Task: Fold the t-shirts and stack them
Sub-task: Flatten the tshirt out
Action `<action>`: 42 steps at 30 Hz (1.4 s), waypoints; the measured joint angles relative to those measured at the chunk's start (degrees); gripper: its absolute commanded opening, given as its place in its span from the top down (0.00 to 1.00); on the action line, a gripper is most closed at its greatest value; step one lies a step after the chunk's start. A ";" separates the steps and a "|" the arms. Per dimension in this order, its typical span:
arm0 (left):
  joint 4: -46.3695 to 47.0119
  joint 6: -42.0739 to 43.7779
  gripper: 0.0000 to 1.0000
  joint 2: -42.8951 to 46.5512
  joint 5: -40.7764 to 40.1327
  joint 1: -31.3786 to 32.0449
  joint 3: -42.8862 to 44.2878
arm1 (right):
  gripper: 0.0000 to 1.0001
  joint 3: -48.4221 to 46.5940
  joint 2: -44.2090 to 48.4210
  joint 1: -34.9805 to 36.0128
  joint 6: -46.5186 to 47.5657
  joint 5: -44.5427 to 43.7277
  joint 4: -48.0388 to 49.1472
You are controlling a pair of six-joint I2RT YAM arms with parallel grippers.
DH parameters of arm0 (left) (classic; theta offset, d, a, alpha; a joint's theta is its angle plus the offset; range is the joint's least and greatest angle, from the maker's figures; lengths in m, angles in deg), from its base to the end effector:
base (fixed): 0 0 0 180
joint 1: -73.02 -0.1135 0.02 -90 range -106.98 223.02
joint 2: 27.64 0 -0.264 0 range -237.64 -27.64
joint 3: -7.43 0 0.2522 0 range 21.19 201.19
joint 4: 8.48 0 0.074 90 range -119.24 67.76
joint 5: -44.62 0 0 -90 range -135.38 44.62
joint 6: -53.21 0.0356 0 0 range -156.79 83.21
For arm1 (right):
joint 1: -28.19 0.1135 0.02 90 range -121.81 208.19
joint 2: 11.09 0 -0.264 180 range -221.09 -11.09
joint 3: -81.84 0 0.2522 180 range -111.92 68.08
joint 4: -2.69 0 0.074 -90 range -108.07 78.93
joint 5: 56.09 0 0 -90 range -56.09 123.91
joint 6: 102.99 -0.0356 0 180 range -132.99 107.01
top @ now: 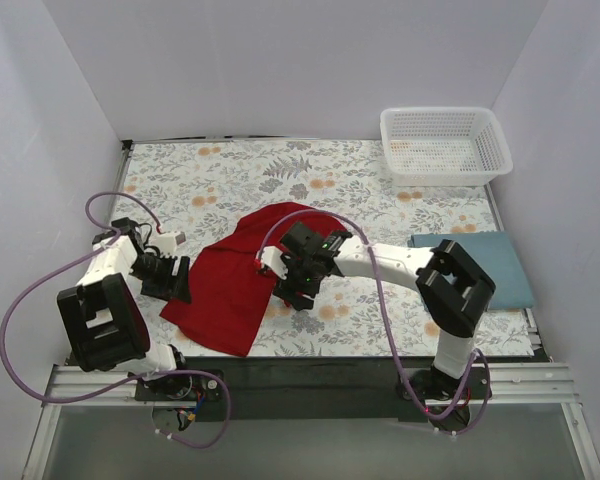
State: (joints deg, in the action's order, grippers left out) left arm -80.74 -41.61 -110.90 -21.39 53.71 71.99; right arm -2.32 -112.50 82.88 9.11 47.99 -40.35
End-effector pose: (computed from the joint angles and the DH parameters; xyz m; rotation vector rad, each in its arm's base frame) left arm 0.2182 0.0611 0.1883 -0.6403 2.9698 -0.6435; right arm 0.2050 0.3044 0.2032 -1.7241 2.0351 0.5144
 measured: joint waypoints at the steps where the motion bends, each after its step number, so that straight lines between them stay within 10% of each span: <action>1: 0.57 -0.44 0.33 -0.24 -1.14 0.04 -0.63 | 0.28 -0.66 -1.73 1.01 -0.46 -1.09 0.09; 8: 3.67 -3.15 0.42 -2.49 -6.29 1.62 -2.34 | 0.45 -4.07 -8.48 1.97 -1.73 -10.12 2.40; 13: 5.86 -5.33 0.72 -4.57 -8.59 4.76 -2.75 | 0.98 -2.27 -7.61 0.74 -1.42 -13.55 4.50; 18: 6.62 -7.87 1.00 -9.46 -10.67 5.40 1.53 | 0.99 0.66 -5.29 -5.14 0.63 -15.50 5.07; 29: 10.05 -7.56 1.00 -16.04 -9.73 5.44 22.23 | 0.99 2.67 7.93 -24.30 10.05 -11.98 2.10; 42: 6.49 -0.90 0.99 -15.91 -6.78 5.77 20.00 | 0.99 1.88 6.40 -25.33 16.70 -1.27 -10.05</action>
State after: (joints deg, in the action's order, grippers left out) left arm -74.25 -42.51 -126.81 -28.17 59.48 91.99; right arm -0.44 -106.09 57.55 25.81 46.72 -50.40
